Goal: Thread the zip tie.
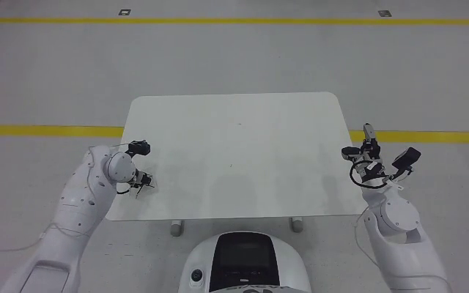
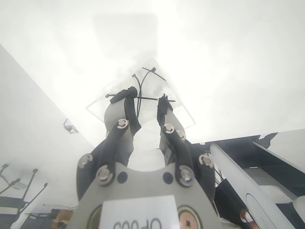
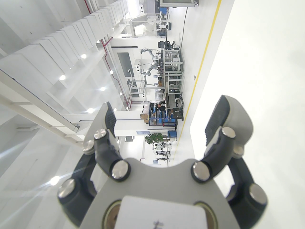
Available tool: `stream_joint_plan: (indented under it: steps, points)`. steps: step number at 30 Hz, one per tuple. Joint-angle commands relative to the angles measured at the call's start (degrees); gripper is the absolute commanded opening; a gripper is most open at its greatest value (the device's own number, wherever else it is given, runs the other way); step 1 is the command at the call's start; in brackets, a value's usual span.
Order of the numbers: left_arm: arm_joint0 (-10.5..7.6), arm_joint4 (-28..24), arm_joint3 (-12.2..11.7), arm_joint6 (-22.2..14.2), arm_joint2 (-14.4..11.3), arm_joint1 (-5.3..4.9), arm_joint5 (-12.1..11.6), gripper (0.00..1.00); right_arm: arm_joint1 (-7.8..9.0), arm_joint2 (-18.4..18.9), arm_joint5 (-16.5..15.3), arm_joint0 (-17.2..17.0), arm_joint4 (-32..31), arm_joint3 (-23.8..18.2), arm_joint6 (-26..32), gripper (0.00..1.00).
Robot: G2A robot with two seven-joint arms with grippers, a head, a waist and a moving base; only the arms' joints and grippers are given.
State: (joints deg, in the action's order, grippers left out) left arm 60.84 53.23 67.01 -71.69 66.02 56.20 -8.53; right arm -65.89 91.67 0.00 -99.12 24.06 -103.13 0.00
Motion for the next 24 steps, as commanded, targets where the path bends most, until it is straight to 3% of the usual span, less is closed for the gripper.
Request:
stream_joint_plan:
  steps: [1,12,24]
  points:
    - [-0.49,-0.13,-0.99,0.48,-0.57,0.11,0.02,0.22,0.00,0.00,0.00,0.00,0.00,0.00,0.00,1.00]
    - [-2.67,-0.60,-4.85,2.62,-3.28,0.58,0.38,0.16,0.00,0.00,0.00,0.00,0.00,0.00,0.00,1.00]
    - [-3.60,-1.26,-6.14,3.53,-4.47,0.52,0.75,0.12,0.00,0.00,0.00,0.00,0.00,0.00,0.00,1.00]
